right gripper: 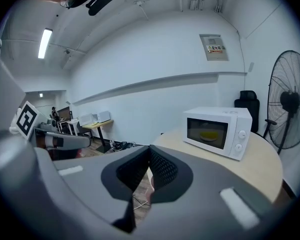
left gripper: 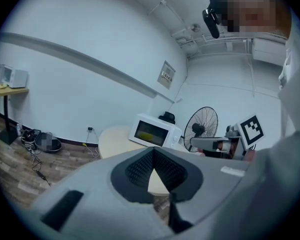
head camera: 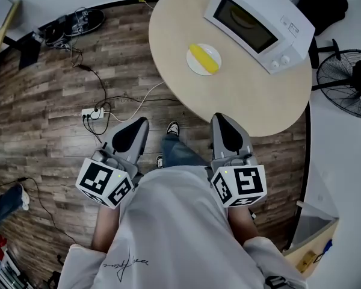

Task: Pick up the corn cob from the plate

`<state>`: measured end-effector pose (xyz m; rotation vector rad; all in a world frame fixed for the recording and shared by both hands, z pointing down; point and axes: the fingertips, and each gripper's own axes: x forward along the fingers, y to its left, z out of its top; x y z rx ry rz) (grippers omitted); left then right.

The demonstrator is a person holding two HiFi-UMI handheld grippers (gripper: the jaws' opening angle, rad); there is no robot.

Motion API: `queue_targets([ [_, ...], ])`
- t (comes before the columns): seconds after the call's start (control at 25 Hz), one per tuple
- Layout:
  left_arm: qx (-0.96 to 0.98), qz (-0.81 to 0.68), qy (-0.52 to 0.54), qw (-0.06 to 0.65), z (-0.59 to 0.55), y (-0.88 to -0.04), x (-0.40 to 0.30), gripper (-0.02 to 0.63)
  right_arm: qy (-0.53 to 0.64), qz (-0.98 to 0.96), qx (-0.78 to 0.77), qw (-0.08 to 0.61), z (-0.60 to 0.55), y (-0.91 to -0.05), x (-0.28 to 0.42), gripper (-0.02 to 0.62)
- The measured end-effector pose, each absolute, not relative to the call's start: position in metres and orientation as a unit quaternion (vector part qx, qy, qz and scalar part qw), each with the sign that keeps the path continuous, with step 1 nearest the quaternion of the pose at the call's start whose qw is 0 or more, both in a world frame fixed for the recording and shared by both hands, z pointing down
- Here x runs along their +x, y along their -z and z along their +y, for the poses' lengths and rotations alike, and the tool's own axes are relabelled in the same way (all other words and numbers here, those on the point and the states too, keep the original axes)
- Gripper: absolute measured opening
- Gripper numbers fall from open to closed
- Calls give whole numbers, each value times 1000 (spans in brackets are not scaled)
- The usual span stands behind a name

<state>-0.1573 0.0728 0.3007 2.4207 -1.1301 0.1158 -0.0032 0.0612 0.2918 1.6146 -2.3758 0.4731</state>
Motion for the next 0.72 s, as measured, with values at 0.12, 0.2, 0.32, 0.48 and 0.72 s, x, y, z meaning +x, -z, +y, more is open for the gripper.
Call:
queue_targets([
  [0.12, 881, -410, -45, 233, 51, -301, -151, -8, -175, -804, 557, 110, 40, -295, 8, 11],
  [0.2, 880, -411, -47, 232, 37, -301, -146, -8, -175, -805, 557, 109, 25, -297, 15, 11],
  [0.32, 881, -411, -53, 227, 17, -300, -134, -8, -176, -806, 556, 104, 5, -297, 27, 11],
  [0.48, 882, -411, -61, 221, -7, -299, -116, -8, -177, -809, 553, 95, -19, -299, 43, 11],
  [0.72, 881, -406, -28, 239, -31, -297, -94, -8, -170, -825, 529, 99, -43, -314, 56, 11],
])
